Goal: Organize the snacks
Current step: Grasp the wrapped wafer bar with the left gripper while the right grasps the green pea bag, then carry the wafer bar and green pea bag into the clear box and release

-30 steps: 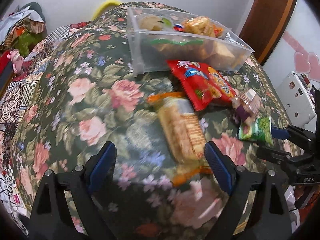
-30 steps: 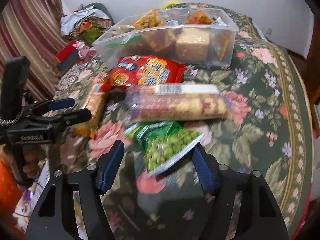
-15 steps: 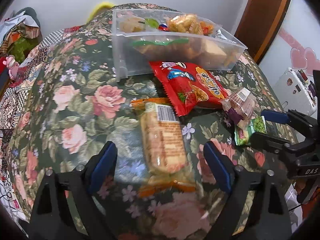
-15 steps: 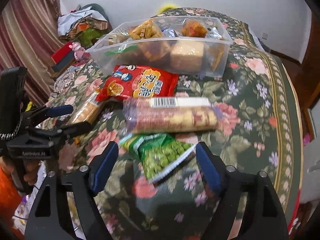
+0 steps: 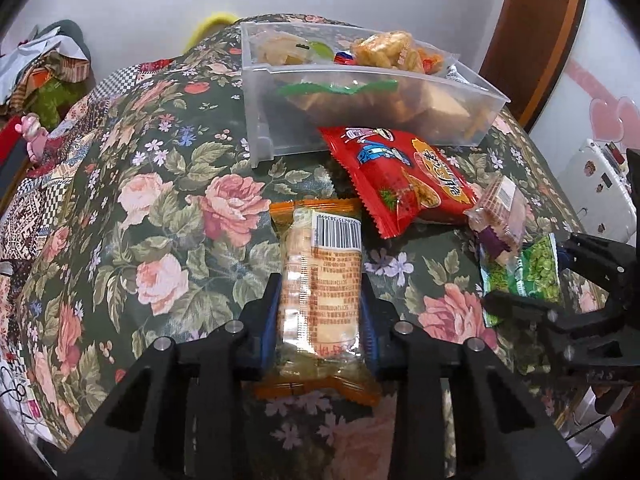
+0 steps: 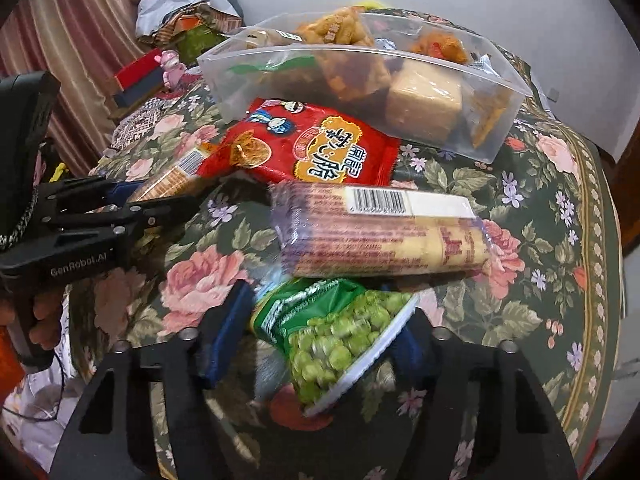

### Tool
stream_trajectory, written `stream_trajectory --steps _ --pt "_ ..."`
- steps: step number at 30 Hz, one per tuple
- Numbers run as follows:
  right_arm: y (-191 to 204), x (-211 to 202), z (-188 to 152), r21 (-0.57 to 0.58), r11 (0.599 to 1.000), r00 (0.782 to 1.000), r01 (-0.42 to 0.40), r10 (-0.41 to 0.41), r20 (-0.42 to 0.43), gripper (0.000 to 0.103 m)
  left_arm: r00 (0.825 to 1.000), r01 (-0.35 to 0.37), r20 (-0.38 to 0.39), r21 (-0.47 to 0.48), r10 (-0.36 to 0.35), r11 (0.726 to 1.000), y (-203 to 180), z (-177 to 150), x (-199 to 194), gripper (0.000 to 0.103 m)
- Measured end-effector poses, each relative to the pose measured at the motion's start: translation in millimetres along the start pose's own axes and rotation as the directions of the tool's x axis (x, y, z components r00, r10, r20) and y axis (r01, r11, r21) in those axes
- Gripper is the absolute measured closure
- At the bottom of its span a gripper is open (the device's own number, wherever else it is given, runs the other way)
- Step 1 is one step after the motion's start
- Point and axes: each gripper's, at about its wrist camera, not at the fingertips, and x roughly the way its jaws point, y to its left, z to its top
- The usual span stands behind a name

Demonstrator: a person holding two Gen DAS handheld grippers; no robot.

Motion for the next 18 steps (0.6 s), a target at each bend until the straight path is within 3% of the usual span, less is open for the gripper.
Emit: stream_trajectory --steps 6,9,18 --pt "-4.3 -11.0 -7.0 0.063 0.998 1.000 -0.018 0.017 0.024 0.059 1.000 0.012 0.022 0.004 -0.012 1.000 -2.0 -6.5 -17.6 0.069" --pt "-7.0 -22.0 -9.7 0.069 0.997 0.999 -0.030 0.027 0.038 0.069 0.999 0.009 0.051 0.011 -0.010 1.000 -3.5 -6.5 -30.3 0.069" --pt "-19.2 -49.1 -8.5 0.103 0.995 0.995 -0.013 0.003 0.102 0.072 0.989 0.012 0.146 0.018 -0.014 1.000 -10.2 8.7 -67.9 0.069"
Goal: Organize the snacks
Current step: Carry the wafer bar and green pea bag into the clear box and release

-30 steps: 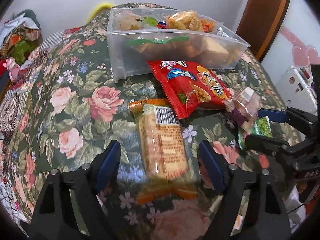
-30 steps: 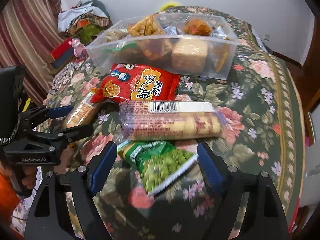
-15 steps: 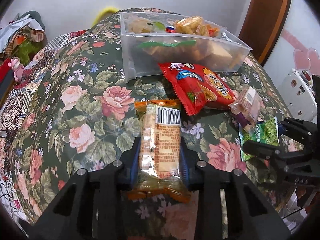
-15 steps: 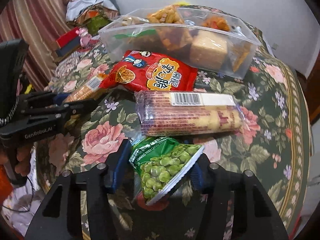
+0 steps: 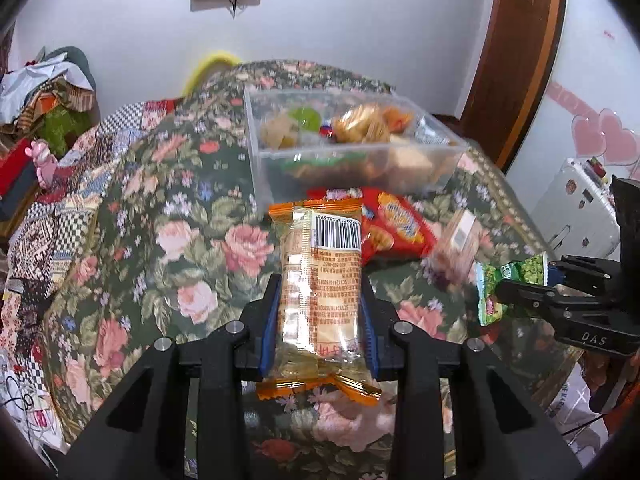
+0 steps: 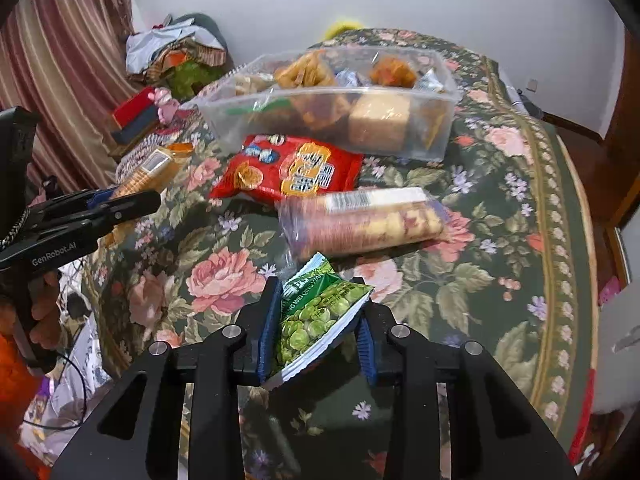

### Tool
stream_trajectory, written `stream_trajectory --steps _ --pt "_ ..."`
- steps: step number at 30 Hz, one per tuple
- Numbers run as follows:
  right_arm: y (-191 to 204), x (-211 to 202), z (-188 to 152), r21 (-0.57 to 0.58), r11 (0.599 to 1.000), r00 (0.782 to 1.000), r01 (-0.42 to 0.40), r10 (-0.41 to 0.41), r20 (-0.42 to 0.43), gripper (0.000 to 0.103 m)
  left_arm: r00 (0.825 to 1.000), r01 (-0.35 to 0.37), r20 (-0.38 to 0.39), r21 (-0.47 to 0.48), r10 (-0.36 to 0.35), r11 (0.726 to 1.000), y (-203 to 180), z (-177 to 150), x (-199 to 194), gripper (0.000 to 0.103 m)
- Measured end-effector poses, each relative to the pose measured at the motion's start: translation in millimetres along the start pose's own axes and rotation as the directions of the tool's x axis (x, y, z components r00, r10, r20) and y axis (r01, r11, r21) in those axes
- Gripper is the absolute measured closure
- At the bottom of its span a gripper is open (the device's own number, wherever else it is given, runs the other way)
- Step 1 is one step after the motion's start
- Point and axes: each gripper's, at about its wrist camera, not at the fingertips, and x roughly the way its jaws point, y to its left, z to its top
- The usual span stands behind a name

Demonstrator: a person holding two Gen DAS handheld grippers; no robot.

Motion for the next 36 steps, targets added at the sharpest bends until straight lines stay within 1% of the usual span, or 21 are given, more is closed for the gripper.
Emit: stream_trajectory --steps 4,10,16,22,29,36 --pt "-4.4 -21.1 13.4 -0.003 1.000 0.997 0.026 -0.026 0.071 0.072 0.999 0.006 0.033 -0.006 -0.006 1.000 -2.6 12.3 -7.4 0.069" --pt "-3.3 -40.6 36.4 -0.001 0.999 0.984 0.050 -0.049 0.172 0.072 0.997 0.009 0.077 -0.006 -0.009 1.000 -5.9 34.3 -11.5 0.069" --pt "-6.2 -45.0 63.0 0.005 0.998 0.969 0.061 -0.060 0.239 0.072 0.992 0.004 0.129 0.001 -0.004 1.000 -10.6 59.5 -12.2 0.069" --pt "-10.4 -39.5 92.6 0.020 0.998 0.953 0.053 -0.057 0.296 0.072 0.987 0.009 0.158 -0.002 -0.009 1.000 -12.2 84.9 -2.9 0.069" --pt "-12.8 -24.5 120.9 0.032 0.998 0.942 0.055 -0.063 0.329 0.072 0.985 0.006 0.170 -0.001 -0.006 1.000 -10.8 113.6 14.8 0.069" --pt "-15.5 5.4 140.0 0.044 0.998 0.949 0.052 -0.063 0.308 0.072 0.989 -0.014 0.146 0.006 0.013 1.000 -9.0 134.2 42.3 0.069"
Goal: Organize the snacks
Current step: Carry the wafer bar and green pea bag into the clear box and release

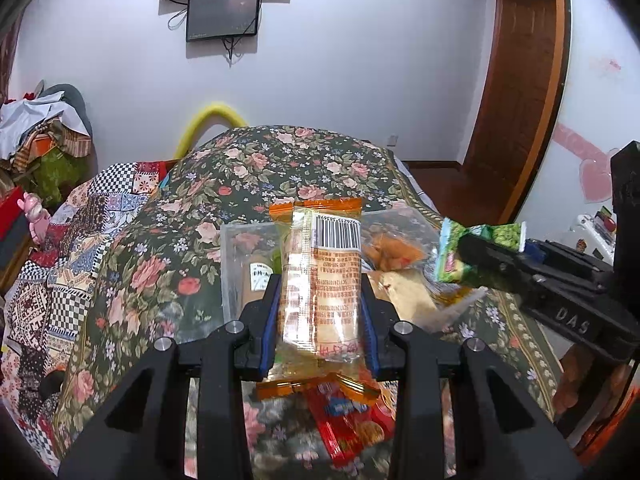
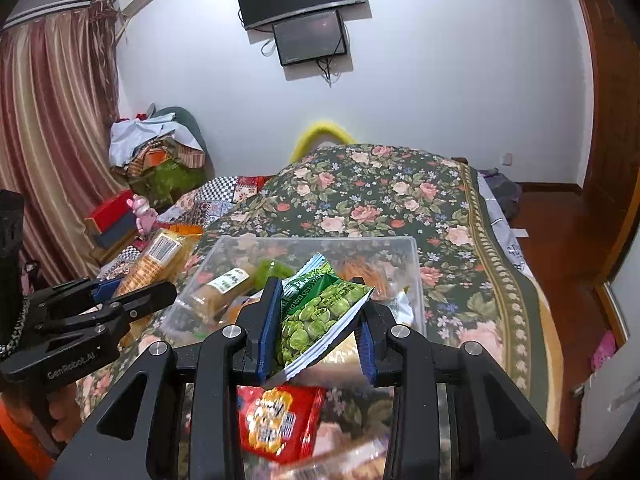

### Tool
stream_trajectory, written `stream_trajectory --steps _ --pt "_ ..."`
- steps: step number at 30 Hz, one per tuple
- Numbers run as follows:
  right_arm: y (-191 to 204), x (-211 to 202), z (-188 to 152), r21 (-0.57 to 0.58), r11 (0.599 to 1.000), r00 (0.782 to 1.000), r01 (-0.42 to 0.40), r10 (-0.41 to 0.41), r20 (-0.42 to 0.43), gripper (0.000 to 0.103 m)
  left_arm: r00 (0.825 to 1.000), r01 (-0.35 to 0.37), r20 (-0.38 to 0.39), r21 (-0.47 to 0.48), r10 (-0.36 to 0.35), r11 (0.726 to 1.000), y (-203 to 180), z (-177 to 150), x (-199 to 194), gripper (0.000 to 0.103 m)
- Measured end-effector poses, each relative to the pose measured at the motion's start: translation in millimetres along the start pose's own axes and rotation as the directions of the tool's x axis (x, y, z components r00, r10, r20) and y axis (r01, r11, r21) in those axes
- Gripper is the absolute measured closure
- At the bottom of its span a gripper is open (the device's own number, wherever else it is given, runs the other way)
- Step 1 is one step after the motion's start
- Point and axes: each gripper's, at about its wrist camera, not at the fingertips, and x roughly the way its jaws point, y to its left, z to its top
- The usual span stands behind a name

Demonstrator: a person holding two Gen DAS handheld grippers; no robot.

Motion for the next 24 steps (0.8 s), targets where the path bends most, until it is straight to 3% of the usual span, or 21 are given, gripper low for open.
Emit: stream_trajectory --steps 11,21,23,24 --pt "-6.8 54.1 -5.8 -0.008 1.000 0.995 0.019 -0.020 -0.101 0.072 0.997 -0.020 -0.073 -0.001 0.020 1.000 3.1 11.4 56.2 0.069" --pt "-9.6 62.8 -11.8 -0.065 0.995 0.987 0.076 -0.084 -0.137 0.071 0.990 -0.031 -0.140 -0.044 0.024 0.999 8.6 7.7 82.3 0.068" --pt "-8.5 59.7 -11.2 -0.084 0.992 0.985 0.093 -0.104 -0.137 0.070 0.989 -0.031 -0.148 -0.042 0.024 0.999 8.4 6.2 80.9 0.064" --pt "-8.4 59.5 -10.6 -0.088 0.991 0.984 0.098 -0.109 -0.138 0.069 0.989 -0.033 -0.143 -0.041 0.027 0.999 8.2 5.7 78.3 0.058"
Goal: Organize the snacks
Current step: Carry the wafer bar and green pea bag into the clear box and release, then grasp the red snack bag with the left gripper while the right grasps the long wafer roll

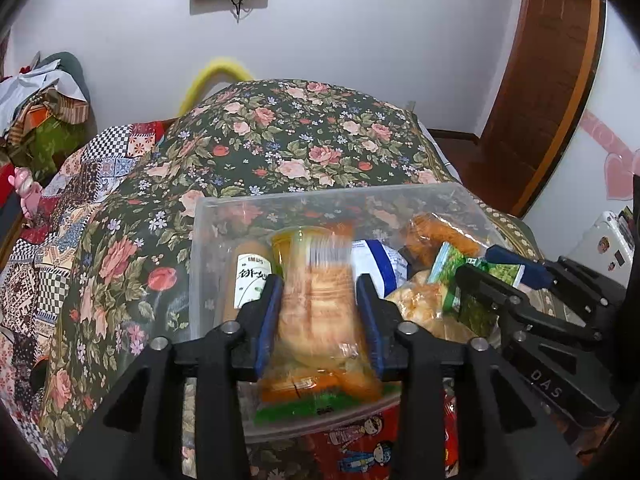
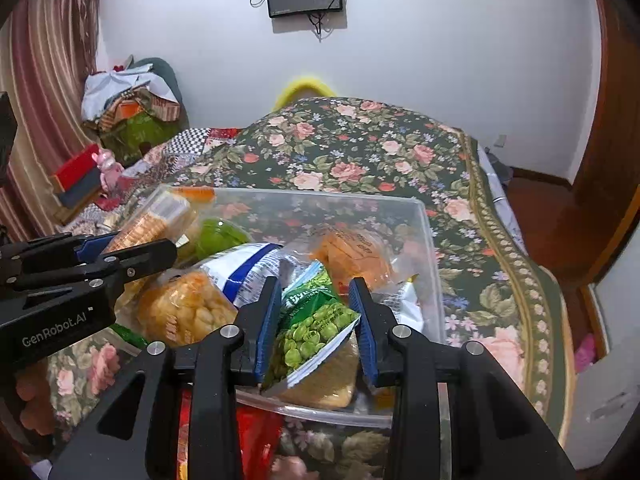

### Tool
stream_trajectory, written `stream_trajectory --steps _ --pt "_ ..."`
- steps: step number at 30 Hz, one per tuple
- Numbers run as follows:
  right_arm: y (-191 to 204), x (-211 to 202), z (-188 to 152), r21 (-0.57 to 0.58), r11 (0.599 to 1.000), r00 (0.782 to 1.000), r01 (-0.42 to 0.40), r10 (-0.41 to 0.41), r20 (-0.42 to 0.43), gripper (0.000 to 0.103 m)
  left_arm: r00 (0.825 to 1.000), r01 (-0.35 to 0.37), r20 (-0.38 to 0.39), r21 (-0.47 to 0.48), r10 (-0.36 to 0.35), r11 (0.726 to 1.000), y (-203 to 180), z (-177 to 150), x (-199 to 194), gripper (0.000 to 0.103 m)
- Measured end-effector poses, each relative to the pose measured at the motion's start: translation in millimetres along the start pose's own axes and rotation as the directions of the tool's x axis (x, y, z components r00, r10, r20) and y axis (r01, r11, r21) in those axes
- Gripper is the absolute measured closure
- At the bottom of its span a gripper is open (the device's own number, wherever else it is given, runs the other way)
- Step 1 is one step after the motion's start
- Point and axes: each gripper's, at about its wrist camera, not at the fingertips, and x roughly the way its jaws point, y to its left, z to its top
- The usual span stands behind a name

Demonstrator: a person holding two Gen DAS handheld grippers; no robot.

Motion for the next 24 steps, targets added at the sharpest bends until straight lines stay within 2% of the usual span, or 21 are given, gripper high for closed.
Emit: stream_trajectory --steps 3,4,5,11,15,19,24 --pt "1.4 -8.6 -0.1 -0.007 0.999 0.999 0.035 -0.035 0.012 0.050 1.000 -0.001 0.031 0.003 0.001 1.000 0.3 -1.9 -12.3 0.042" --pt "1.7 -10.6 0.4 -0.011 0.999 0.999 0.046 -0.046 0.022 0.042 0.999 -0.006 0.042 0.009 0.006 1.000 -0.3 -2.7 -18.2 0.040" --pt "1.9 -13.8 0.3 -0.016 0.998 0.998 0.058 -0.057 0.031 0.038 0.999 -0.010 0.049 0.012 0.009 1.000 -0.4 -2.9 -21.8 0.039" --pt "0.8 -38.8 -6.8 -0.011 0.998 0.997 0.059 -0.059 0.049 0.028 0.997 -0.003 0.076 0.017 0.001 1.000 3.9 -12.3 -51.6 0.034" --pt "-2.5 -53.3 -22.5 0.021 0.999 0.999 0.024 -0.025 0.041 0.021 0.997 0.011 0.072 0.016 -0.012 1.000 7.5 -30.0 -67.5 0.033" --pt "-3.2 -58.5 -49.2 0.034 0.999 1.000 0.013 -0.013 -0.014 0.020 0.999 0.023 0.042 0.020 -0.024 1.000 9.0 -53.9 -73.8 0.032" --pt "-2.6 -48.5 -84.8 0.067 0.998 0.994 0.000 0.008 -0.112 0.020 0.998 0.033 -0.047 0.046 -0.030 0.998 1.7 -86.9 -54.7 0.032"
